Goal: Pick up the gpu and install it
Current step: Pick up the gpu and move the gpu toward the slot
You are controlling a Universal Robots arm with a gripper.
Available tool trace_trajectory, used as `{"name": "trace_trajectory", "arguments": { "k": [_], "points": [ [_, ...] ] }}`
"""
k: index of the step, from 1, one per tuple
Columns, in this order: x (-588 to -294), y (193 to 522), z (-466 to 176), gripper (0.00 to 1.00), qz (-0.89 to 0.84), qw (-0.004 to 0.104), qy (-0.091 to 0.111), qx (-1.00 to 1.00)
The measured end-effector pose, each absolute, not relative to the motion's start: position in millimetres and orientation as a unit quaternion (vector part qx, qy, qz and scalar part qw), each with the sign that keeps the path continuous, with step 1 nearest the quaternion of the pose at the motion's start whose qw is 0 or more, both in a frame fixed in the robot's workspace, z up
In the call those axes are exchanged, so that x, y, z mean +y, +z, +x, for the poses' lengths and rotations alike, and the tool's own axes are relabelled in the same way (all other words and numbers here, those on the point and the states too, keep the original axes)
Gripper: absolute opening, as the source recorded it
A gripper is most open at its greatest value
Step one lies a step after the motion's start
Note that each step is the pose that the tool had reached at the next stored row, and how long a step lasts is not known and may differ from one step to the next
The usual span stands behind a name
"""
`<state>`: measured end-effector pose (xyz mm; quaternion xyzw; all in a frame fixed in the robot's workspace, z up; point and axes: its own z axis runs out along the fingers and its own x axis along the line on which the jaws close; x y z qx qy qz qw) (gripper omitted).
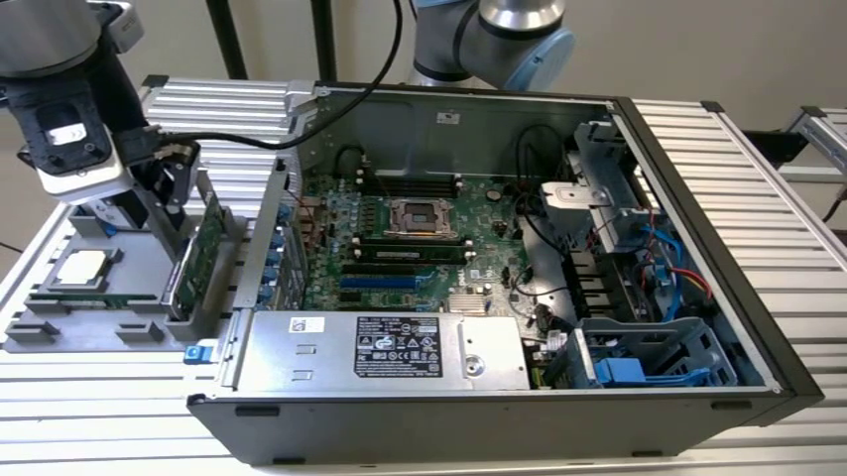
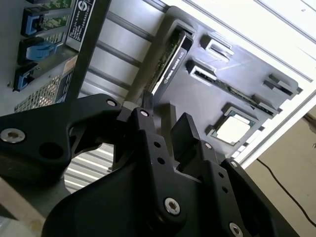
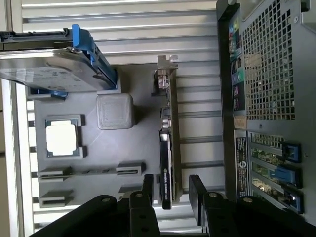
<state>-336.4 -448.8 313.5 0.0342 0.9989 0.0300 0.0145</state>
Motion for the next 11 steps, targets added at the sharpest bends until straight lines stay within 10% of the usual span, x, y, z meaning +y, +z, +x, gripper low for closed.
{"name": "trace_trajectory", "arguments": {
  "k": [11],
  "points": [
    [-448.8,308.3,-336.4,1.00,0.034,0.014,0.030,0.999]
  ]
}}
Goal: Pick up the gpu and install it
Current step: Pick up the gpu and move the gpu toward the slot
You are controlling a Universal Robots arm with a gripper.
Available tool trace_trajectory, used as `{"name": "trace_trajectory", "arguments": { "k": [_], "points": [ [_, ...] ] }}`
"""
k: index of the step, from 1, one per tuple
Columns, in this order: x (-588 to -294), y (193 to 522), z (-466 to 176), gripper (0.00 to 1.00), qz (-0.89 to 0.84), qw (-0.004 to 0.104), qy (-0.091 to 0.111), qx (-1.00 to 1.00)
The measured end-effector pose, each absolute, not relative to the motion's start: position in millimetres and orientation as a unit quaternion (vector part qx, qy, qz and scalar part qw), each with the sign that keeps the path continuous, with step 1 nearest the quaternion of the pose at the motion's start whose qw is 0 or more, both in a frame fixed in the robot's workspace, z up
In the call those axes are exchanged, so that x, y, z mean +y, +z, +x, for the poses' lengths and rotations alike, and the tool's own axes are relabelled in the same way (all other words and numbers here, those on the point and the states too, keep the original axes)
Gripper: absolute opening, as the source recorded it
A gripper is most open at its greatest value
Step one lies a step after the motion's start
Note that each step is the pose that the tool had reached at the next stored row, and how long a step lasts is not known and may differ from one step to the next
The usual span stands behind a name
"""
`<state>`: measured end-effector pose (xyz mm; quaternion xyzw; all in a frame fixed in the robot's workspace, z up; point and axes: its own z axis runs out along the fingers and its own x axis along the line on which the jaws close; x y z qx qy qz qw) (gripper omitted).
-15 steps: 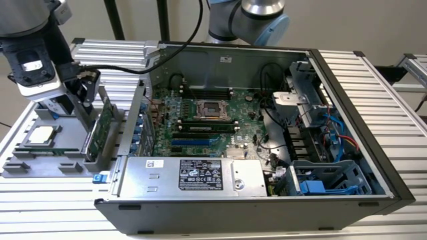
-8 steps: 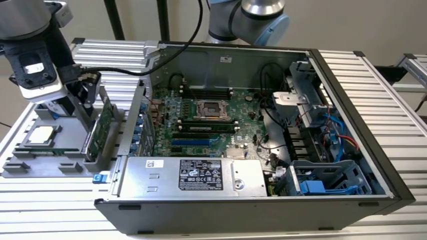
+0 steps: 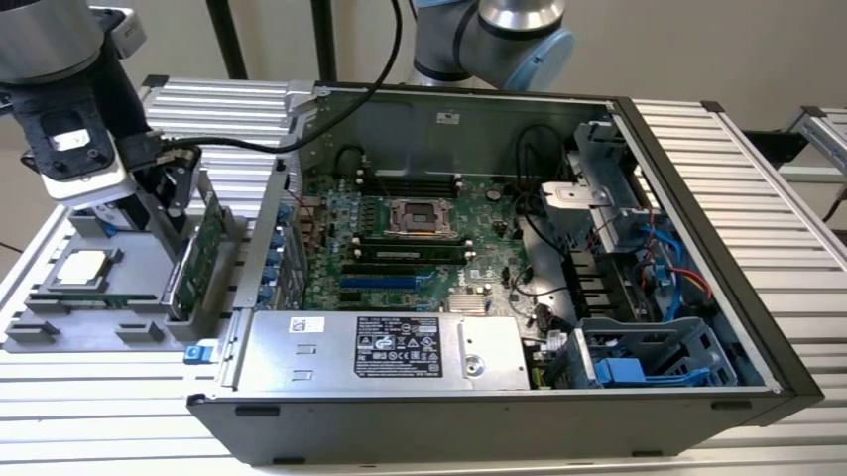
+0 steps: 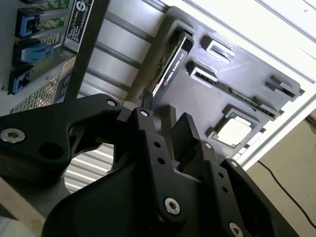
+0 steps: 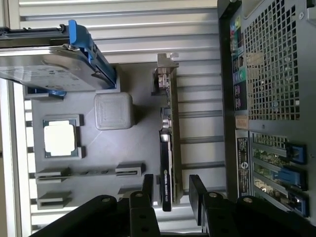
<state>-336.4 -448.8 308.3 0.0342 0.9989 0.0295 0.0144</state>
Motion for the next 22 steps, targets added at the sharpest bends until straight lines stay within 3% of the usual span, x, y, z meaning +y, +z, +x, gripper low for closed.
{"name": "trace_trajectory", "arguments": {
  "k": [22],
  "points": [
    [-449,296,-336,1.00,0.034,0.014,0.029,0.999]
  ]
}}
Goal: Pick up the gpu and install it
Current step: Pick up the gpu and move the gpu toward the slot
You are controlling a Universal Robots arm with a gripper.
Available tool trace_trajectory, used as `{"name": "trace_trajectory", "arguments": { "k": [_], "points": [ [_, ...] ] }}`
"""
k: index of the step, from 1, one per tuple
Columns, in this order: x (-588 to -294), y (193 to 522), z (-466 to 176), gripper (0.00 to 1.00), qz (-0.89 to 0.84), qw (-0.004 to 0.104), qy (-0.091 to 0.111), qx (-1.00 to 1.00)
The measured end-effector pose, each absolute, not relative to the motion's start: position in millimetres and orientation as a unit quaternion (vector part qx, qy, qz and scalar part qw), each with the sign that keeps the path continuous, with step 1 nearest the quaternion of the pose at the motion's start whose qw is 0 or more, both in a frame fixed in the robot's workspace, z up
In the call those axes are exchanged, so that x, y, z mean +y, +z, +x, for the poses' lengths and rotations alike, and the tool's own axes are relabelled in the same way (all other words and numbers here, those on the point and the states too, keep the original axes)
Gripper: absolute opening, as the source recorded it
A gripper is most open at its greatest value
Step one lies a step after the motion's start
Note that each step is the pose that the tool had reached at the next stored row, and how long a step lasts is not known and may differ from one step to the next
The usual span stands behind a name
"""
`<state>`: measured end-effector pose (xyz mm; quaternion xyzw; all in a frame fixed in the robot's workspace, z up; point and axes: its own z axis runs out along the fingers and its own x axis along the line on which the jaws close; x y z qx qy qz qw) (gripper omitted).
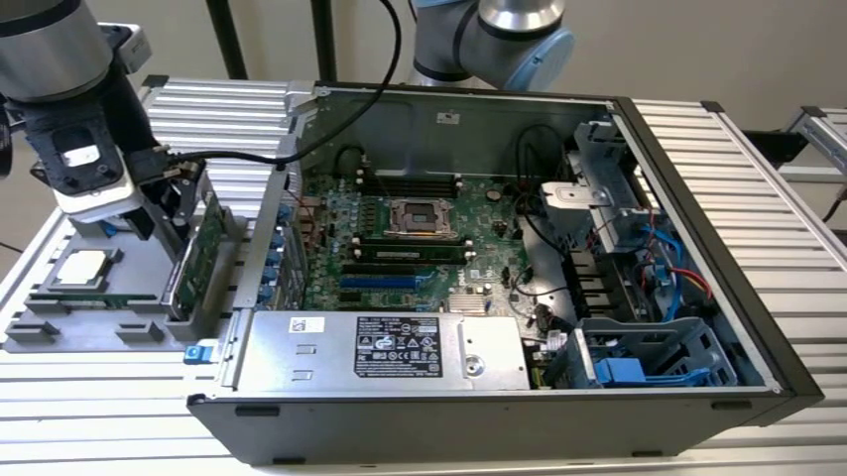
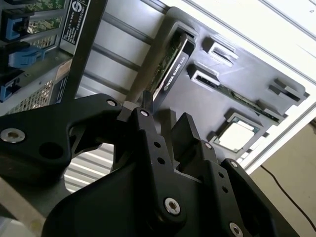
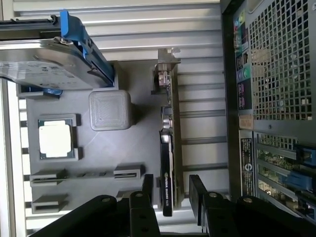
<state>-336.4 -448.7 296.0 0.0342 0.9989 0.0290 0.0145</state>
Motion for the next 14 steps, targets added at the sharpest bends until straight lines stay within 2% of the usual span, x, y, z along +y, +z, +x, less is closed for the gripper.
{"name": "trace_trajectory", "arguments": {
  "k": [14],
  "points": [
    [-447,285,-336,1.00,0.034,0.014,0.029,0.999]
  ]
}}
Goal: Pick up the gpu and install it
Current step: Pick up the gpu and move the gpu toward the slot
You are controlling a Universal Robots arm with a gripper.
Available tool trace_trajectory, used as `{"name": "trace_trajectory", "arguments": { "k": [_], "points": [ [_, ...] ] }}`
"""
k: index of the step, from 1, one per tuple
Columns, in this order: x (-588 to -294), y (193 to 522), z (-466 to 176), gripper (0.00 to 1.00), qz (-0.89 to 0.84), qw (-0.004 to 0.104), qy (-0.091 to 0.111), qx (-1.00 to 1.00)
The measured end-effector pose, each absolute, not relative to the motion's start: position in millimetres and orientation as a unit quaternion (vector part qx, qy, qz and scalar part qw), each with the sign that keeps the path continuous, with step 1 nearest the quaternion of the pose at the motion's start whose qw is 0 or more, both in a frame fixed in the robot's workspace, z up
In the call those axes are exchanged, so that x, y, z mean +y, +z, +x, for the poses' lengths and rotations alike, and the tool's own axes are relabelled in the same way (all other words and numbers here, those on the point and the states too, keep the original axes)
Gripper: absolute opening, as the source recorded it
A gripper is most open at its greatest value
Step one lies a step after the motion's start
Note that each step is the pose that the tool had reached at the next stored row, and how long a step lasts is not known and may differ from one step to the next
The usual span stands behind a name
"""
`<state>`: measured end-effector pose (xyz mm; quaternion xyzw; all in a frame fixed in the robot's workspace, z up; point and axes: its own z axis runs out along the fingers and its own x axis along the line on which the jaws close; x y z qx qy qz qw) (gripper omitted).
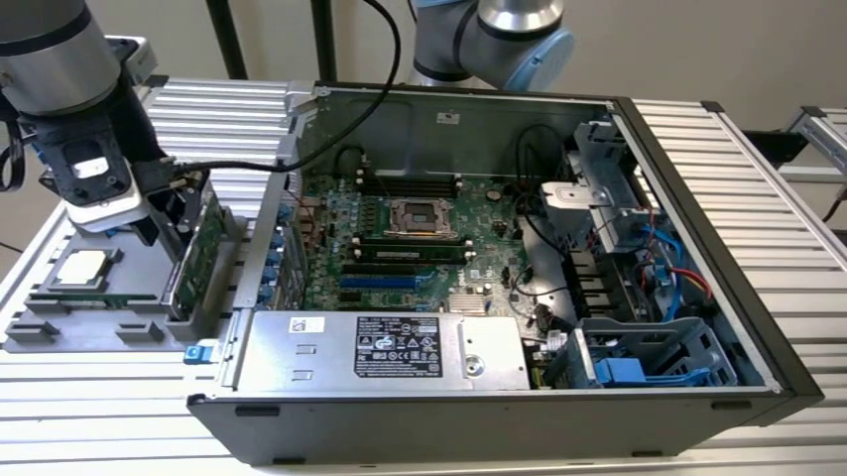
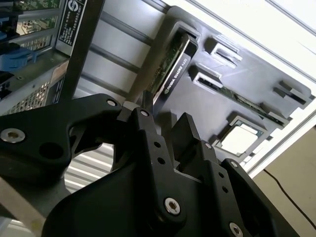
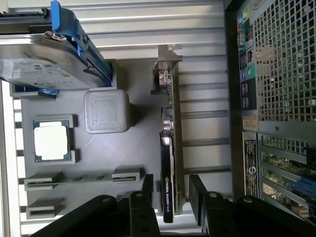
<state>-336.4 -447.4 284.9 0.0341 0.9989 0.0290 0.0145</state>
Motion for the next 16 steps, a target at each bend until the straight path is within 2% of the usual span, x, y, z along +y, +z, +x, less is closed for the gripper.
{"name": "trace_trajectory", "arguments": {
  "k": [16],
  "points": [
    [-446,273,-336,1.00,0.034,0.014,0.029,0.999]
  ]
}}
